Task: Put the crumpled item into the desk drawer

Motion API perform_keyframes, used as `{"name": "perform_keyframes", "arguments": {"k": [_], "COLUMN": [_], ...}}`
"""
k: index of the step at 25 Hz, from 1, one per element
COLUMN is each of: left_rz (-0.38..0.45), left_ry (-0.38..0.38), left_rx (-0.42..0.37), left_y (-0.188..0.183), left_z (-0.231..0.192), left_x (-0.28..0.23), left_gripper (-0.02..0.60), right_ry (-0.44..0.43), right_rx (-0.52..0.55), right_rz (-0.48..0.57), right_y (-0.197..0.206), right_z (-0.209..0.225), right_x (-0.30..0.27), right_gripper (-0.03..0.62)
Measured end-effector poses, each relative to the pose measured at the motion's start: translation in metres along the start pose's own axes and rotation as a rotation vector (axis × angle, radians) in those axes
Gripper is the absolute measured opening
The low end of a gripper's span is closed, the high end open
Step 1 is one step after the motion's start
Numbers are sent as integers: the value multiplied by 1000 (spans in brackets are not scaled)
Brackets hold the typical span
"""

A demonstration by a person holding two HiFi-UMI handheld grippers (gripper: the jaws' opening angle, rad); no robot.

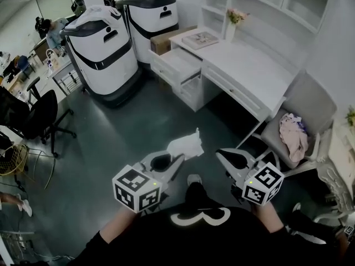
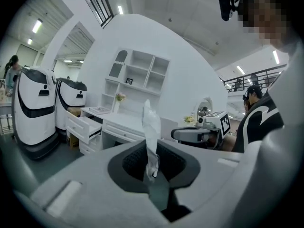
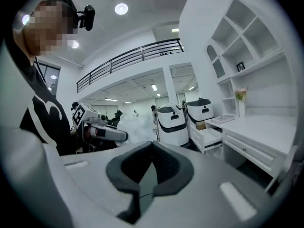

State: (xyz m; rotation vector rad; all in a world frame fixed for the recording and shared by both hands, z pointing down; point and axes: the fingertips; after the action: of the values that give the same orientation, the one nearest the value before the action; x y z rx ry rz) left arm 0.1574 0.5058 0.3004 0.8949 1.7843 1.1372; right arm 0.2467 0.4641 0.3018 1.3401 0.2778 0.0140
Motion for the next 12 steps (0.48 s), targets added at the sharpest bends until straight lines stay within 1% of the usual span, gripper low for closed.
{"name": "perform_keyframes", "arguments": {"k": [5, 8, 12], "left_rz": [-8, -9, -36], "left_ry": [-11, -16, -25], "left_rx": [-7, -8, 4], "left_y": [-7, -10, -15], "left_z": [-20, -33, -57], "left_x": [-18, -36, -67], "left_gripper": [48, 48, 48], "right_ry": [19, 34, 31], "right_rx": [-4, 1, -26], "right_rz": [32, 67, 50], "right_y": [-8, -14, -12], "right_z": [26, 50, 90], "right_x": [-13, -21, -41], "right_gripper": [2, 2, 2]}}
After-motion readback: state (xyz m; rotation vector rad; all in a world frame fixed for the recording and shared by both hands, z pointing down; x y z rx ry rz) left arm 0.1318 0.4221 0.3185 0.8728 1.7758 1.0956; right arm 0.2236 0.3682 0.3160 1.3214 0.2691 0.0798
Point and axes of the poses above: the fingertips, and each gripper's own axes: x backward along the fingers, z to its right, y out of its underside, and after that the axes turned 4 degrees about -y, right-handed
